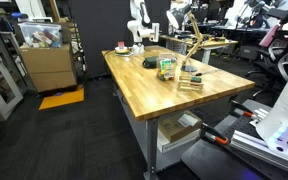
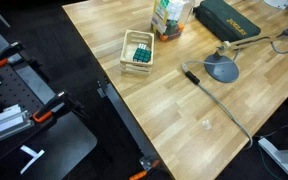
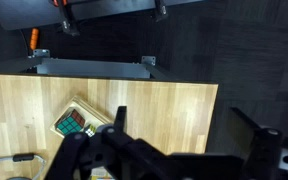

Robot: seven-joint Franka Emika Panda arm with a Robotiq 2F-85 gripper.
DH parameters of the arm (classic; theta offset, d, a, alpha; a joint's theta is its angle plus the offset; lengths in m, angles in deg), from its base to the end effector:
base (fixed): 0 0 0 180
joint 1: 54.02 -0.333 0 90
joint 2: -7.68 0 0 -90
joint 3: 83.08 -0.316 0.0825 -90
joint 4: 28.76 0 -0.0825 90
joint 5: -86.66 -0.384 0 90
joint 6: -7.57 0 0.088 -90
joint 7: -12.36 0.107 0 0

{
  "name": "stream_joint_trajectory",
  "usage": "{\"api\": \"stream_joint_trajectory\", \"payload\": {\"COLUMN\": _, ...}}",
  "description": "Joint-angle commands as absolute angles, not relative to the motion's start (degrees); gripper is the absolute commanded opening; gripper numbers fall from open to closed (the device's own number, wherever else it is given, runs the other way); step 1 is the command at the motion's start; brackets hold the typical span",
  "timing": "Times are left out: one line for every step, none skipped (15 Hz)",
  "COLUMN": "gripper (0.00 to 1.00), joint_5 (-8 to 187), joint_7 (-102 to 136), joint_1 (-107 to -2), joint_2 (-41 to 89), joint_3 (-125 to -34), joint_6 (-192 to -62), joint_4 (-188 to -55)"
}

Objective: Take the rubik's cube out of the box and put it on the table

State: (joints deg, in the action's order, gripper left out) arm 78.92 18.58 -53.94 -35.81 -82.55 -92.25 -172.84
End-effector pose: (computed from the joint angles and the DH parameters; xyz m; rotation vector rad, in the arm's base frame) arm 0.3218 0.0084 0.5223 -2.9956 0.2109 0.0308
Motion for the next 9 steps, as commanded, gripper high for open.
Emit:
{"api": "stream_joint_trajectory", "payload": {"gripper": 1.00, "joint_5": 78.6, "joint_7": 18.3, "joint_1": -53.4, "joint_2": -35.8, "joint_3": -83.0, "joint_6": -92.1, "joint_4": -172.7}}
{"api": "stream_joint_trajectory", "payload": {"gripper": 1.00, "joint_5": 78.6, "joint_7": 18.3, "joint_1": -53.4, "joint_2": -35.8, "joint_3": -83.0, "joint_6": -92.1, "joint_4": -172.7}}
{"api": "stream_joint_trajectory", "payload": {"gripper": 1.00, "joint_5": 78.6, "joint_7": 18.3, "joint_1": -53.4, "joint_2": -35.8, "joint_3": -83.0, "joint_6": -92.1, "joint_4": -172.7}}
{"api": "stream_joint_trajectory", "payload": {"gripper": 1.00, "joint_5": 78.6, "joint_7": 18.3, "joint_1": -53.4, "joint_2": -35.8, "joint_3": -83.0, "joint_6": -92.1, "joint_4": -172.7}}
{"api": "stream_joint_trajectory", "payload": {"gripper": 1.00, "joint_5": 78.9, "joint_7": 17.7, "joint_1": -53.4, "joint_2": -34.7, "joint_3": -82.7, "joint_6": -92.4, "joint_4": -172.2}}
{"api": "stream_joint_trajectory", "payload": {"gripper": 1.00, "joint_5": 78.8, "joint_7": 17.3, "joint_1": -53.5, "joint_2": -34.0, "joint_3": -82.5, "joint_6": -92.5, "joint_4": -172.0}}
{"api": "stream_joint_trajectory", "payload": {"gripper": 1.00, "joint_5": 77.9, "joint_7": 17.1, "joint_1": -53.5, "joint_2": -32.5, "joint_3": -81.9, "joint_6": -92.4, "joint_4": -171.6}}
{"api": "stream_joint_trajectory", "payload": {"gripper": 1.00, "joint_5": 77.4, "joint_7": 17.6, "joint_1": -53.2, "joint_2": -30.7, "joint_3": -81.5, "joint_6": -92.5, "joint_4": -171.3}}
{"api": "stream_joint_trajectory", "payload": {"gripper": 1.00, "joint_5": 77.7, "joint_7": 17.9, "joint_1": -52.8, "joint_2": -29.1, "joint_3": -81.3, "joint_6": -93.1, "joint_4": -171.1}}
